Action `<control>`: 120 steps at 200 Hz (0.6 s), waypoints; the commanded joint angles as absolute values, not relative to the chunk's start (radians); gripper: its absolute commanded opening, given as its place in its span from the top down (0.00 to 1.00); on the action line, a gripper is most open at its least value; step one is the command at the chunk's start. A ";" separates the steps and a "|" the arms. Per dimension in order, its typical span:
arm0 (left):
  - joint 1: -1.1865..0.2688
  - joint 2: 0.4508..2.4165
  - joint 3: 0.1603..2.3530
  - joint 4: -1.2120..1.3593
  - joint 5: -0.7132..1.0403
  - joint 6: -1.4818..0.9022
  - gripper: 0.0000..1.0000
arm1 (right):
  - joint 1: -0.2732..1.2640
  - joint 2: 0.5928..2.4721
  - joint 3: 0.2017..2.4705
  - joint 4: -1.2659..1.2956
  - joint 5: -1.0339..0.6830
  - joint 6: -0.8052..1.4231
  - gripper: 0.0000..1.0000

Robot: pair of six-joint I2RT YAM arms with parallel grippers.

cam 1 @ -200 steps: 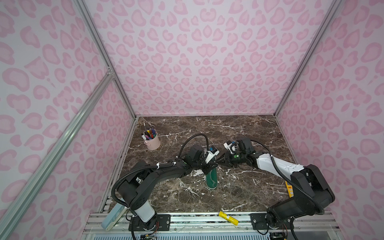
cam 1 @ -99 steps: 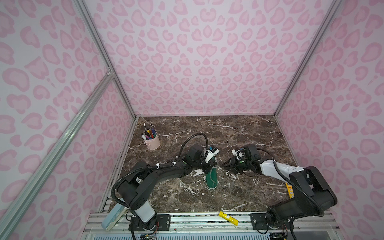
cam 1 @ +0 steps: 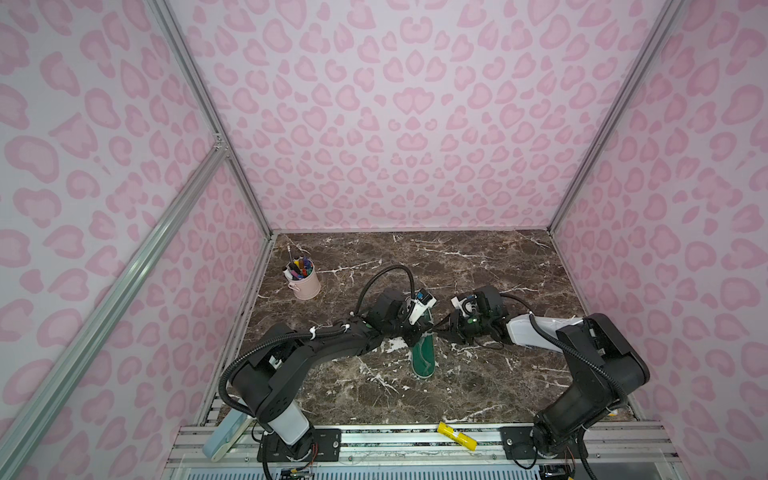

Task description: Tie the shoes

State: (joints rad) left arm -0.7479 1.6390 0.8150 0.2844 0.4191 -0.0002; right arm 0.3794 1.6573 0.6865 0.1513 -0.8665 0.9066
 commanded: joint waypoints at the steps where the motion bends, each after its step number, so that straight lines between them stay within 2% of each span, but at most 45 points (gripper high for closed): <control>1: -0.746 1.636 0.815 0.305 0.425 -0.007 0.95 | 0.382 1.682 0.699 0.187 -0.879 0.907 0.66; 46: -0.746 1.630 0.810 0.302 0.422 -0.008 0.95 | 0.391 1.719 0.717 0.209 -0.901 0.904 0.71; 87: -0.745 1.612 0.791 0.302 0.404 -0.008 0.95 | 0.394 1.697 0.700 0.197 -0.879 0.901 0.95; 120: -0.737 1.593 0.769 0.302 0.391 -0.013 0.95 | 0.394 1.648 0.675 0.149 -0.852 0.888 0.98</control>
State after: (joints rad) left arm -0.7433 1.6077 0.7815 0.2840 0.4072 -0.0067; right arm 0.3927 1.6699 0.6910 0.1780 -0.8761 0.9009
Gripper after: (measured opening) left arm 0.053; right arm 0.053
